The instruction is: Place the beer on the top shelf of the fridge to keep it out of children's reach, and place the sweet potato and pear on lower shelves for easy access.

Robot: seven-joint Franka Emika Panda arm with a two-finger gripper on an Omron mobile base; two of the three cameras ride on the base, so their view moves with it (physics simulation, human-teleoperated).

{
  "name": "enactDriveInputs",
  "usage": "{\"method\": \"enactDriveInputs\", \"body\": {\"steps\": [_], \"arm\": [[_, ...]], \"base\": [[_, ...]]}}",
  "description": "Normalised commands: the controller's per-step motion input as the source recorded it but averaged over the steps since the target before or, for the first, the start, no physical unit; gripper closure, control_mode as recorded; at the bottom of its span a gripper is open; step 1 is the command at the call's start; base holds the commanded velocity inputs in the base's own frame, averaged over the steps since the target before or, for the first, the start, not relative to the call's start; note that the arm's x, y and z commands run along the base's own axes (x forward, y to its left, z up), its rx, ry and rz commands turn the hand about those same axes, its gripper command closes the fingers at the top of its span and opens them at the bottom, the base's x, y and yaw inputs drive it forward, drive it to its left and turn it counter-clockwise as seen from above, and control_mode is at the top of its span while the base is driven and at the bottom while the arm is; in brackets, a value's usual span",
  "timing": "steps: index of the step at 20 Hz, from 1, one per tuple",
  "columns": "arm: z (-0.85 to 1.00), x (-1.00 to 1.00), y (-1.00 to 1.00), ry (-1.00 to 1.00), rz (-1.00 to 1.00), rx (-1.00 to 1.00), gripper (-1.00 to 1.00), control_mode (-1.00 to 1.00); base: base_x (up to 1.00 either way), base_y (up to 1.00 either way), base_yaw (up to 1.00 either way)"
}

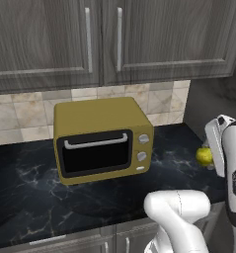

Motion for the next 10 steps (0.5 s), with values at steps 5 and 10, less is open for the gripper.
{"method": "enactDriveInputs", "body": {"steps": [5,10], "arm": [[0.95,-0.29,0.01,0.00,0.00,-0.01,1.00,-1.00],[0.63,-0.22,0.17,0.00,0.00,-0.05,1.00,-1.00]], "base": [[0.00,0.00,0.00],[0.00,0.00,0.00]]}}
